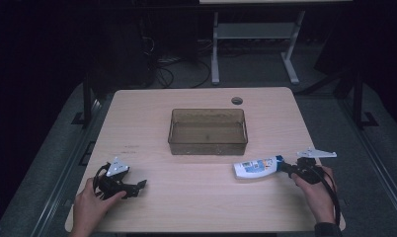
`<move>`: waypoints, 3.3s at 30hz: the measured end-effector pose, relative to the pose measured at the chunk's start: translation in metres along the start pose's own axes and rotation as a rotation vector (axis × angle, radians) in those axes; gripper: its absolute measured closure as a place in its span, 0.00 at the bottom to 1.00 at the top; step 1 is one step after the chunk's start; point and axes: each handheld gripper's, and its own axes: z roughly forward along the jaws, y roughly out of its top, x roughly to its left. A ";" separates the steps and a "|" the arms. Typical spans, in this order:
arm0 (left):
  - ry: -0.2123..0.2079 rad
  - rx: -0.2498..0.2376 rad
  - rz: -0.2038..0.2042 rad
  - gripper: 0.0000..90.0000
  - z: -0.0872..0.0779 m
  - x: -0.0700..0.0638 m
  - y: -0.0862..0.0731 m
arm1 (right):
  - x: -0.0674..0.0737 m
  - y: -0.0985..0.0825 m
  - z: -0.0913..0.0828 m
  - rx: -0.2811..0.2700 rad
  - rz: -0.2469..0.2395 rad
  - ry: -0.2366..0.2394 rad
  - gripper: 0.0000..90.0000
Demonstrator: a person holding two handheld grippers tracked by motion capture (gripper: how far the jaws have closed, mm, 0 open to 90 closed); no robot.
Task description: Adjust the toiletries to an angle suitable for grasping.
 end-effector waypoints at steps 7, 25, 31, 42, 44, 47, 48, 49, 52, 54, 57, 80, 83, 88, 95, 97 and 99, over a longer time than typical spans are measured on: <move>0.000 0.001 0.001 0.14 0.000 0.000 0.000 | 0.000 0.006 0.005 -0.006 -0.005 0.004 1.00; 0.000 0.000 0.000 0.14 0.000 0.000 0.000 | -0.002 0.024 0.023 -0.019 0.003 0.019 1.00; 0.000 0.000 0.000 0.14 0.000 0.000 0.000 | -0.006 0.026 0.028 -0.024 0.015 0.023 1.00; 0.000 0.000 -0.001 0.14 0.000 0.000 0.000 | -0.009 0.034 0.041 -0.028 0.020 0.027 1.00; 0.000 0.000 0.000 0.14 0.000 0.000 0.000 | -0.009 0.035 0.043 -0.029 0.020 0.027 1.00; 0.000 0.001 0.001 0.14 0.000 0.000 0.000 | -0.006 0.035 0.041 -0.032 0.019 0.032 1.00; 0.000 0.000 -0.001 0.14 0.000 0.000 0.000 | -0.004 0.036 0.039 -0.036 0.016 0.039 1.00; 0.000 0.000 -0.001 0.14 0.000 0.000 0.000 | -0.003 0.036 0.037 -0.040 0.012 0.047 1.00; 0.000 0.000 0.000 0.14 0.000 0.000 0.000 | 0.005 0.038 0.032 -0.046 0.000 0.068 1.00; 0.000 0.000 0.000 0.14 0.000 0.000 0.000 | 0.009 0.039 0.030 -0.051 -0.006 0.085 1.00; 0.000 0.000 0.000 0.14 0.000 0.000 0.000 | 0.016 0.040 0.029 -0.045 -0.014 0.098 1.00; 0.000 0.000 0.000 0.14 0.000 0.000 0.000 | 0.059 0.050 0.041 -0.031 -0.081 0.184 1.00; 0.000 0.000 0.000 0.14 0.000 0.000 0.000 | 0.064 0.052 0.043 -0.034 -0.090 0.192 1.00; 0.000 0.000 0.000 0.14 0.000 0.000 0.000 | 0.071 0.053 0.047 -0.032 -0.101 0.205 1.00; 0.000 -0.001 -0.001 0.14 0.000 0.000 0.000 | 0.084 0.055 0.056 -0.020 -0.125 0.215 1.00; 0.000 0.000 0.000 0.14 0.000 0.000 0.000 | 0.089 0.056 0.060 -0.013 -0.133 0.219 1.00; 0.000 0.000 -0.001 0.14 0.000 0.000 0.000 | 0.093 0.057 0.063 -0.005 -0.138 0.222 1.00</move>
